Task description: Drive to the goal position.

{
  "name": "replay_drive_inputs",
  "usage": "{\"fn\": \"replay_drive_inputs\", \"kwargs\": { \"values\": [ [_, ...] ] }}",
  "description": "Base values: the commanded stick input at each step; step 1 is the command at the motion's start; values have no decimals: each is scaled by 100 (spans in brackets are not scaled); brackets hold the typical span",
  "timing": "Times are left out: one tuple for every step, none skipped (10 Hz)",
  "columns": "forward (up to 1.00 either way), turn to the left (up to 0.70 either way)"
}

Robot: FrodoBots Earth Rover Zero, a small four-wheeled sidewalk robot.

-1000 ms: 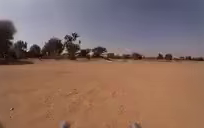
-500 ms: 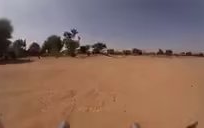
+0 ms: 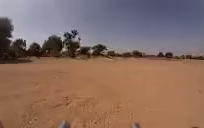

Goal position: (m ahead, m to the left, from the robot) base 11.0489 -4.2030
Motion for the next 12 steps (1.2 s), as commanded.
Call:
{"fn": "replay_drive_inputs", "kwargs": {
  "values": [
    [50,0],
    [50,0],
    [50,0],
    [50,0],
    [50,0],
    [50,0],
    [50,0],
    [50,0],
    [50,0],
    [50,0],
    [50,0],
    [50,0]
  ]
}}
